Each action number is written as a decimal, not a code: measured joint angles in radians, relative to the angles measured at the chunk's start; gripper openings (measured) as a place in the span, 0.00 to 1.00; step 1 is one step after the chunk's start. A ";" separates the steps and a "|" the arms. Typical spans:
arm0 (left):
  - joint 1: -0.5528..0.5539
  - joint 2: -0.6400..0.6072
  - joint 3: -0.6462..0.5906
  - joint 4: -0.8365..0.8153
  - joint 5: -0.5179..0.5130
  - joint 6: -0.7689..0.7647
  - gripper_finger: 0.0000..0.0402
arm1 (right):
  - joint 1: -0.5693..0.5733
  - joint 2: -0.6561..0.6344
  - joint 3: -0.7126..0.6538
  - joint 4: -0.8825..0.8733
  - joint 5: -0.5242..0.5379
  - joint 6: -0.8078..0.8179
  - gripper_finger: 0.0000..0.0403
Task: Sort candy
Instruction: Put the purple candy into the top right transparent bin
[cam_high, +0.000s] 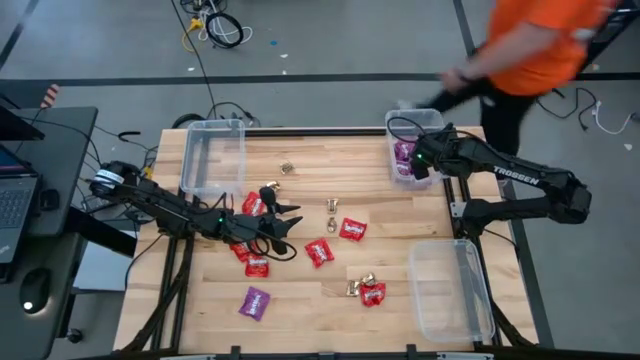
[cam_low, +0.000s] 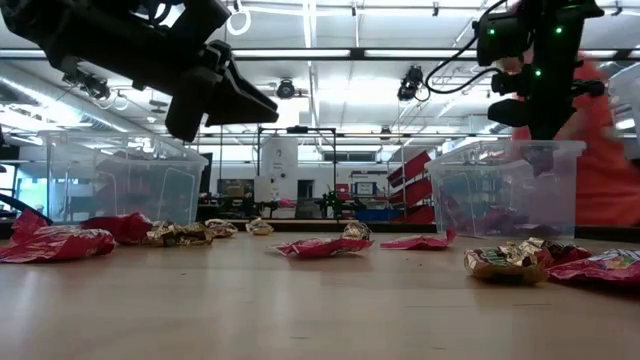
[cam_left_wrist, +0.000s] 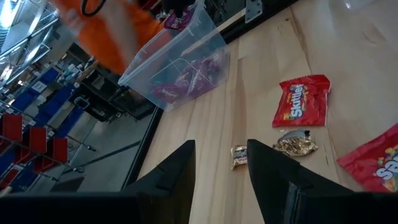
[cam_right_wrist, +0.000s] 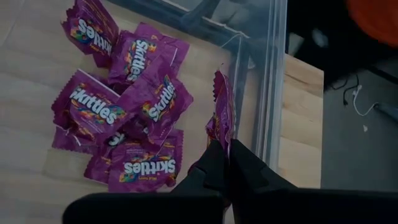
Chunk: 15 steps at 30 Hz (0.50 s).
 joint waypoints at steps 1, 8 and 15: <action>0.000 0.000 0.000 -0.002 0.000 0.000 0.37 | 0.000 0.000 0.000 0.000 0.000 0.000 0.02; 0.000 0.000 0.000 -0.008 0.000 -0.006 0.37 | 0.000 0.000 0.000 0.000 0.000 0.003 0.08; 0.000 0.000 0.000 -0.008 0.000 -0.007 0.37 | 0.000 0.000 0.000 0.000 0.000 0.010 0.10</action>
